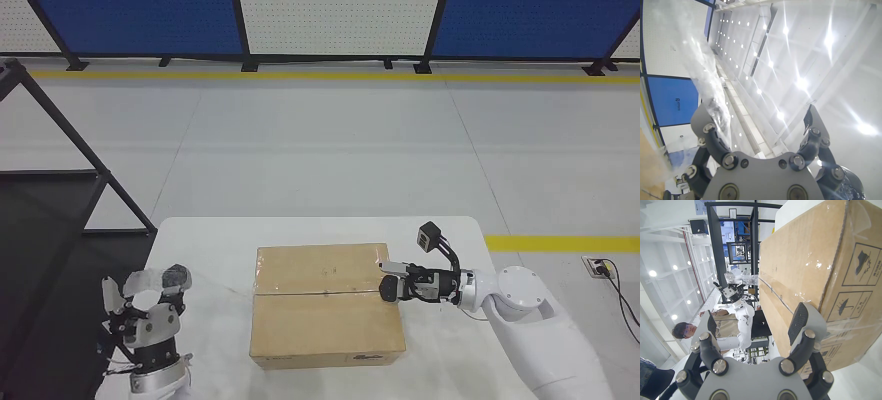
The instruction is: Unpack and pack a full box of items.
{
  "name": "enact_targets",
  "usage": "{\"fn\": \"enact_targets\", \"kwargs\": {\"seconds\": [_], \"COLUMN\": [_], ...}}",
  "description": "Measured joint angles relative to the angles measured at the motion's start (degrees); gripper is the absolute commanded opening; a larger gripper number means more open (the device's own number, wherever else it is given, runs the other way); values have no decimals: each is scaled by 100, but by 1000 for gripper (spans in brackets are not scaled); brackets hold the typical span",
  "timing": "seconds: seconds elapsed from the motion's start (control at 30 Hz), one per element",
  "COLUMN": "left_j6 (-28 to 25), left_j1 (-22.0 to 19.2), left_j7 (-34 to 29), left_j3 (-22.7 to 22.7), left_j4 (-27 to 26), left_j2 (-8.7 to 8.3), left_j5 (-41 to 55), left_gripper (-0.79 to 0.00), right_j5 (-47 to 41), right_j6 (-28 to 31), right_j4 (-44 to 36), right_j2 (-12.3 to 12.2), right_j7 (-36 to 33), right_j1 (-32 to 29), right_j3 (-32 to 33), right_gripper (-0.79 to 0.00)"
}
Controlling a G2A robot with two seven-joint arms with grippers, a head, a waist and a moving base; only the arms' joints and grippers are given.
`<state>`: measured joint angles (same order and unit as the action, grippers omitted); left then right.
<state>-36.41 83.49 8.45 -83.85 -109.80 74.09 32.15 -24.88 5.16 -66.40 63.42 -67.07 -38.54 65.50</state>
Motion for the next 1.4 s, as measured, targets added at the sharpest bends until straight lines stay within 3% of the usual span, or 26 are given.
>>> {"fn": "enact_targets", "kwargs": {"seconds": [0.53, 0.9, 1.17, 1.4], "left_j6": [150, 463, 437, 591], "left_j1": [-150, -185, -105, -310], "left_j7": [44, -743, -944, -971], "left_j3": [417, 468, 565, 658], "left_j4": [-190, -237, -190, -69], "left_j2": [150, 162, 192, 231], "left_j5": [-579, -650, -697, -808], "left_gripper": [0, 0, 0, 0], "right_j5": [0, 0, 0, 0], "right_j6": [0, 0, 0, 0], "right_j4": [0, 0, 0, 0], "right_j2": [0, 0, 0, 0], "right_j7": [0, 0, 0, 0], "right_j1": [0, 0, 0, 0], "right_j3": [0, 0, 0, 0], "right_gripper": [0, 0, 0, 0]}}
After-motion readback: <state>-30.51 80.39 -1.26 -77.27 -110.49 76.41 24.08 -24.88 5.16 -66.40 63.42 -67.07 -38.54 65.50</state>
